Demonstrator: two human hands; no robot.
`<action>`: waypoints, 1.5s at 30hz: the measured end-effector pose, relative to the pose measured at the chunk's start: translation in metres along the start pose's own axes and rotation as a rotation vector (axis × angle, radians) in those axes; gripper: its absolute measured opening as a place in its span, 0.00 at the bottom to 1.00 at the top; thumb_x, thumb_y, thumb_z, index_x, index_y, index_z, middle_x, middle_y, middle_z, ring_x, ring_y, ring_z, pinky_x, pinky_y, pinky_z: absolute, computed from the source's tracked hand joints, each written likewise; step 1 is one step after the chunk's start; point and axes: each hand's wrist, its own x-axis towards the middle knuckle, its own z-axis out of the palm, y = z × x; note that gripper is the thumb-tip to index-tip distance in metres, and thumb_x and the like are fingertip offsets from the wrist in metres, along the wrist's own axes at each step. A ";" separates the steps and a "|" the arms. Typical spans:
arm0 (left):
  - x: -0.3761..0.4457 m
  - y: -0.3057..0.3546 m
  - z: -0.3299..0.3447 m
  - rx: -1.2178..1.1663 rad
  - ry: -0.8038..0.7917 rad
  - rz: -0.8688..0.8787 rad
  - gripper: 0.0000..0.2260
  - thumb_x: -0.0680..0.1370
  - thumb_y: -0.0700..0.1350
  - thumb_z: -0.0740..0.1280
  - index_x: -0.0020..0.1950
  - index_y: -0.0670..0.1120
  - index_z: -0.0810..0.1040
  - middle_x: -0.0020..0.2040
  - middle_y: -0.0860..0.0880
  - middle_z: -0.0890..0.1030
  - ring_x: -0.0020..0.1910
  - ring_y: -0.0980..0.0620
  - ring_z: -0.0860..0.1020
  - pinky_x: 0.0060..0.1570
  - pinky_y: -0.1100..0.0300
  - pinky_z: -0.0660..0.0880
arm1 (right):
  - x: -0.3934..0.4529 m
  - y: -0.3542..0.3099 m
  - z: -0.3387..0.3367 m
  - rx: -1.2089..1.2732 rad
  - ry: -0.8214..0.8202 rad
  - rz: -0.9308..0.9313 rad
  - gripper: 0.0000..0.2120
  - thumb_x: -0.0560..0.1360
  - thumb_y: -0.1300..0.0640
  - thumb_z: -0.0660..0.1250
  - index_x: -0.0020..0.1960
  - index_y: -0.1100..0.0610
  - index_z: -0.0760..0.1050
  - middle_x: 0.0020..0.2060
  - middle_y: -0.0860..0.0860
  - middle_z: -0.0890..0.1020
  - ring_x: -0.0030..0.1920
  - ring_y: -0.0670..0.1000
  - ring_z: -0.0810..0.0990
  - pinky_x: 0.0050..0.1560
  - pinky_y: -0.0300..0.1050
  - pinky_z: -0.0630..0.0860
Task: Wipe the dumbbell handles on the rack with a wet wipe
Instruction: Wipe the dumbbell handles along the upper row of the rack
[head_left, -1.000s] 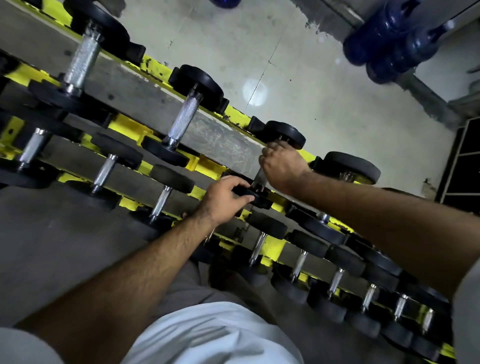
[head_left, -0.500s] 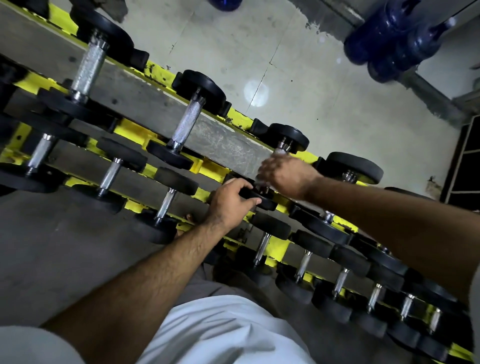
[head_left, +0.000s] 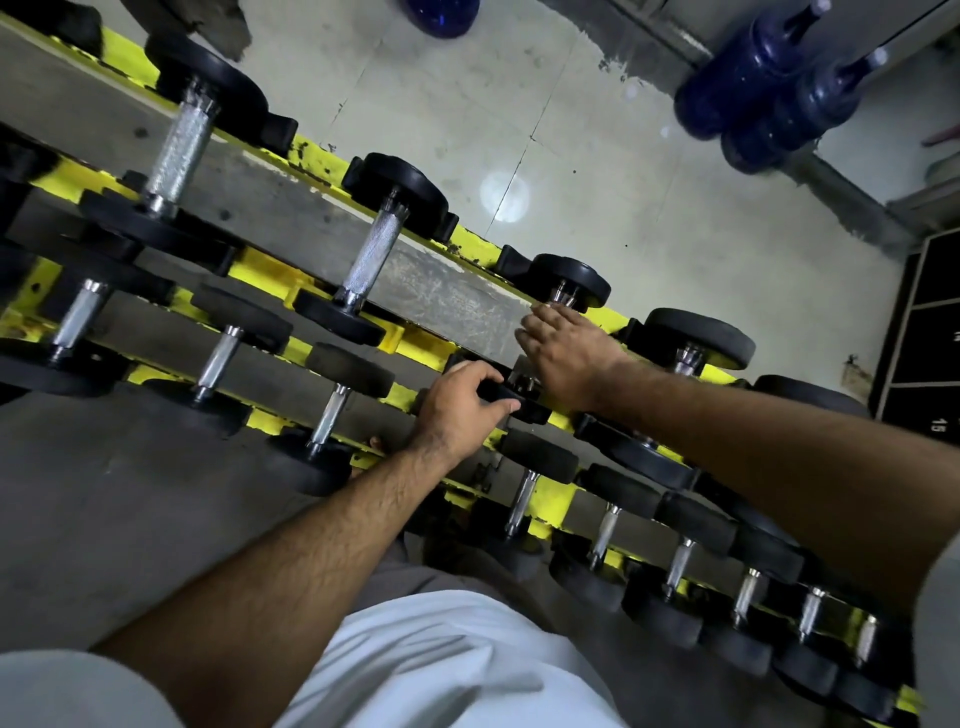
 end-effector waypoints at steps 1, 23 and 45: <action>0.000 -0.001 0.000 0.003 -0.002 -0.001 0.14 0.70 0.51 0.78 0.53 0.51 0.81 0.50 0.56 0.75 0.48 0.53 0.78 0.48 0.54 0.78 | 0.001 0.005 -0.001 0.020 0.018 0.037 0.30 0.84 0.44 0.45 0.81 0.58 0.52 0.80 0.57 0.55 0.80 0.56 0.50 0.79 0.54 0.46; -0.001 -0.003 0.000 -0.020 0.001 0.018 0.14 0.71 0.49 0.77 0.53 0.50 0.80 0.49 0.55 0.75 0.45 0.52 0.76 0.44 0.58 0.75 | -0.010 -0.012 0.026 0.129 0.112 -0.150 0.25 0.83 0.52 0.56 0.79 0.54 0.61 0.78 0.54 0.62 0.79 0.53 0.56 0.79 0.50 0.47; 0.010 -0.019 -0.016 -0.022 -0.141 0.041 0.21 0.71 0.49 0.77 0.63 0.48 0.79 0.59 0.54 0.75 0.57 0.54 0.75 0.56 0.61 0.74 | -0.001 0.004 0.022 0.319 0.433 -0.189 0.14 0.81 0.56 0.60 0.64 0.54 0.78 0.63 0.52 0.81 0.65 0.54 0.78 0.65 0.50 0.74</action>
